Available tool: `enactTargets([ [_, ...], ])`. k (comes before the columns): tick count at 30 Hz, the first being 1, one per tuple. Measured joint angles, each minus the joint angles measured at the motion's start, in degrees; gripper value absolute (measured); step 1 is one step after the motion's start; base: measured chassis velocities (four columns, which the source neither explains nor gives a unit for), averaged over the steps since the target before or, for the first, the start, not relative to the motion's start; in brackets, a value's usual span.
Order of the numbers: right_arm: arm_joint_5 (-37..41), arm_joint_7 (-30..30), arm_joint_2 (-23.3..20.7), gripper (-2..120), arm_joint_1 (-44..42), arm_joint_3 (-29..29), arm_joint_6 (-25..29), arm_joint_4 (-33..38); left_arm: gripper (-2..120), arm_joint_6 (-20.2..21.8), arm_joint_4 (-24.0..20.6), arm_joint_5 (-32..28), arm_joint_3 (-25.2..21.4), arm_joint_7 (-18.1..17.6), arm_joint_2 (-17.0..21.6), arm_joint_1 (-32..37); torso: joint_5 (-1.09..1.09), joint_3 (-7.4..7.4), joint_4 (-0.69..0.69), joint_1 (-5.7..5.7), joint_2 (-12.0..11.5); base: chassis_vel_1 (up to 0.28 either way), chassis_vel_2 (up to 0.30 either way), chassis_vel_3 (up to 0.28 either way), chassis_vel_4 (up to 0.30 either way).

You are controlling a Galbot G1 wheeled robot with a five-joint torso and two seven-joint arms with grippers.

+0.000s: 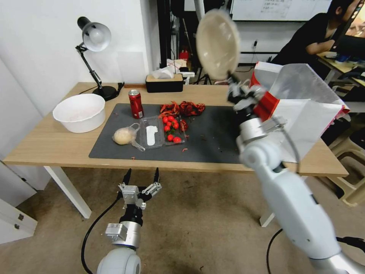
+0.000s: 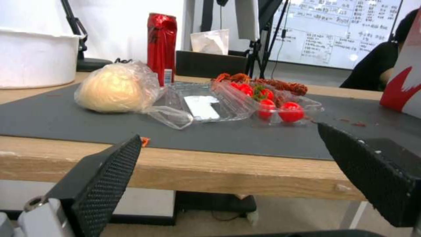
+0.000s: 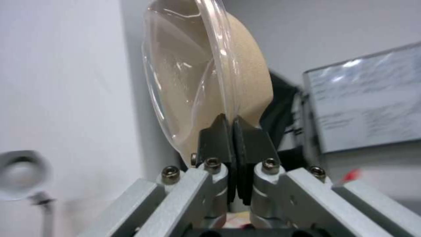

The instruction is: Pick up the trash from the table and place it into the takeout bag.

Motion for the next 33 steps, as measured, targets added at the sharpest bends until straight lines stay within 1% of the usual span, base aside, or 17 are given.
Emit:
enactTargets([
  [2, -2.8, 1.9, -1.7, 0, -1.0, 2.7, -3.0, 1.6, 100, 0.0, -0.1, 0.1, 0.1, 0.0, 0.0, 0.0, 0.0, 0.0, 0.01, 0.0, 0.0, 0.0, 0.0, 0.0, 0.0],
  [3, -2.8, 1.9, -1.7, 0, -1.0, 2.7, -3.0, 1.6, 100, 0.0, -0.1, 0.1, 0.1, 0.0, 0.0, 0.0, 0.0, 0.0, 0.01, 0.0, 0.0, 0.0, 0.0, 0.0, 0.0],
  [5, -7.5, 4.2, -3.7, 0, -3.6, 7.4, -8.4, 3.6, 100, 0.0, -0.2, 0.3, 0.2, 0.0, 0.0, 0.1, -0.01, 0.0, -0.02, 0.0, 0.0, 0.0, 0.0, 0.0, 0.0],
  [7, -8.4, 4.6, -4.1, 0, -4.2, 8.2, -9.3, 4.0, 100, 0.0, -0.2, 0.3, 0.2, 0.0, 0.0, 0.1, 0.0, 0.0, -0.02, 0.0, 0.0, 0.0, 0.0, 0.0, 0.0],
  [9, -12.2, 6.6, -5.4, 0, -7.4, 11.0, -13.7, 5.8, 100, 0.0, -0.2, 0.6, 0.3, 0.0, 0.0, 0.1, 0.01, 0.0, -0.02, 0.0, 0.0, 0.0, 0.0, 0.0, 0.0],
  [13, -14.9, 8.5, -6.0, 0, -10.5, 13.3, -17.4, 7.9, 100, 0.0, -0.2, 0.9, 0.6, 0.0, 0.0, 0.3, -0.01, 0.0, -0.01, 0.0, 0.0, 0.0, 0.0, 0.0, 0.0],
  [16, -15.7, 9.6, -6.1, 0, -11.8, 13.7, -18.7, 8.8, 100, 0.0, -0.3, 1.1, 0.7, 0.1, 0.0, 0.3, 0.0, 0.0, 0.0, 0.0, 0.0, 0.0, 0.0, 0.0, 0.0],
  [18, -16.1, 10.5, -6.1, 6, -12.5, 14.1, -19.4, 9.4, 100, 0.0, -0.3, 1.2, 0.8, 0.1, 0.0, 0.4, 0.0, 0.0, 0.0, 0.0, 0.0, 0.0, 0.0, 0.0, 0.0],
  [19, -16.1, 10.5, -6.1, 6, -12.5, 14.1, -19.4, 9.4, 100, 0.0, -0.3, 1.2, 0.8, 0.1, 0.0, 0.4, 0.0, 0.0, 0.0, 0.0, 0.0, 0.0, 0.0, 0.0, 0.0],
  [22, -16.6, 11.0, -6.5, 21, -13.6, 15.0, -20.1, 10.0, 100, -0.1, -0.4, 1.2, 0.8, 0.1, 0.0, 0.7, -0.01, 0.0, 0.0, 0.01, 0.0, 0.0, 0.0, 0.0, 0.0],
  [23, -16.6, 11.0, -6.5, 21, -13.6, 15.0, -20.1, 10.0, 100, -0.1, -0.4, 1.2, 0.8, 0.1, 0.0, 0.7, -0.01, 0.0, 0.0, 0.01, 0.0, 0.0, 0.0, 0.0, 0.0],
  [26, -16.6, 11.3, -6.9, 35, -13.9, 15.6, -20.7, 10.7, 100, -0.2, -0.5, 1.3, 0.9, 0.1, 0.0, 0.8, -0.01, 0.0, 0.0, 0.01, 0.0, 0.0, 0.0, 0.0, 0.0],
  [27, -16.6, 11.3, -6.9, 35, -13.9, 15.6, -20.7, 10.7, 100, -0.2, -0.5, 1.3, 0.9, 0.1, 0.0, 0.8, -0.01, 0.0, 0.0, 0.01, 0.0, 0.0, 0.0, 0.0, 0.0],
  [28, -16.0, 11.3, -7.0, 41, -14.0, 15.8, -20.7, 10.9, 100, -0.2, -0.5, 1.3, 0.9, 0.1, 0.0, 0.8, -0.01, 0.0, 0.0, 0.01, 0.0, 0.0, 0.0, 0.0, 0.0],
  [30, -13.2, 11.0, -7.2, 50, -13.9, 15.8, -19.0, 11.4, 100, -0.2, -0.5, 1.4, 1.0, 0.1, 0.0, 0.8, 0.0, 0.0, -0.01, 0.01, 0.0, 0.0, 0.0, 0.0, 0.0],
  [31, -13.2, 11.0, -7.2, 50, -13.9, 15.8, -19.0, 11.4, 100, -0.2, -0.5, 1.4, 1.0, 0.1, 0.0, 0.8, 0.0, 0.0, -0.01, 0.01, 0.0, 0.0, 0.0, 0.0, 0.0],
  [33, -5.8, 8.6, -7.4, 59, -13.4, 15.8, -14.9, 12.8, 100, -0.3, -0.6, 1.4, 1.1, 0.1, 0.0, 0.9, -0.02, 0.0, 0.0, 0.01, 0.0, 0.0, 0.0, 0.0, 0.0],
])
